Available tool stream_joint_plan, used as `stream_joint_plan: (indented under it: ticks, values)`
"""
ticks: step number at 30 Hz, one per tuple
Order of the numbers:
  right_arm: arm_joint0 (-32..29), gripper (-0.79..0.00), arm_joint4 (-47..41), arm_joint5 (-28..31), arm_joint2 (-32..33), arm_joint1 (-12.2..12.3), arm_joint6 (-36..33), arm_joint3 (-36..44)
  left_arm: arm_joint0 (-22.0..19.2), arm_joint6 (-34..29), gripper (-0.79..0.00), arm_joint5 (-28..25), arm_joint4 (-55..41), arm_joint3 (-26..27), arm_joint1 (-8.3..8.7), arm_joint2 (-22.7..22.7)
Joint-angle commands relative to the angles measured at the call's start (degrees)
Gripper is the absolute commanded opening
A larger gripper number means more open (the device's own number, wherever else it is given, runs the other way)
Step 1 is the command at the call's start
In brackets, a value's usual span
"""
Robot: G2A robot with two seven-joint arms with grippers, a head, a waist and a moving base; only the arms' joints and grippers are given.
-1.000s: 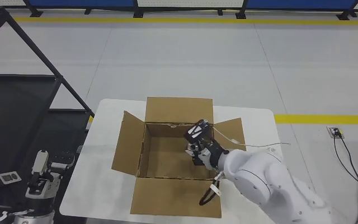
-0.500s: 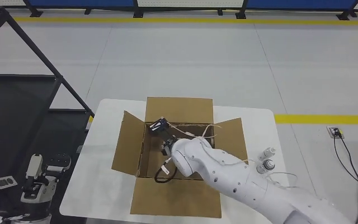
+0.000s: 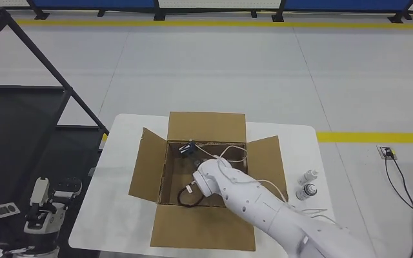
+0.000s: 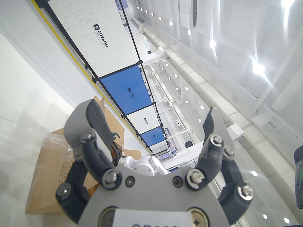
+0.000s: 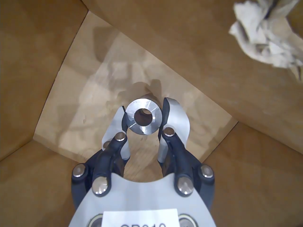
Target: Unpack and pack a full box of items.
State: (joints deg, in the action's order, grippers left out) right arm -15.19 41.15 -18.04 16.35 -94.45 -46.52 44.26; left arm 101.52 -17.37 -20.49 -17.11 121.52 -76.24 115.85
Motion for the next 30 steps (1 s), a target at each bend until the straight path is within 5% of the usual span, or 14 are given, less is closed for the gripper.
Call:
stream_joint_plan:
  ticks: [1,5,15,21,30]
  values:
    - [0.25,-0.468,-0.17,1.15,0.31,-0.87,0.27,-2.07,0.0,0.0,0.0,0.0,0.0,0.0,0.0,0.0]
    - [0.4,-0.357,0.17,2.28,0.83,-2.15,0.62,-4.36,0.0,0.0,0.0,0.0,0.0,0.0,0.0,0.0]
    - [-1.08,-0.372,2.73,4.11,4.61,-0.78,1.25,0.0,0.0,0.0,0.0,0.0,0.0,0.0,0.0,0.0]
    - [-5.84,-0.394,7.43,5.48,12.11,5.66,-2.78,16.16,0.0,0.0,0.0,0.0,0.0,0.0,0.0,0.0]
    - [-25.6,-0.345,21.39,10.42,30.68,16.76,-14.62,50.6,0.0,0.0,0.0,0.0,0.0,0.0,0.0,0.0]
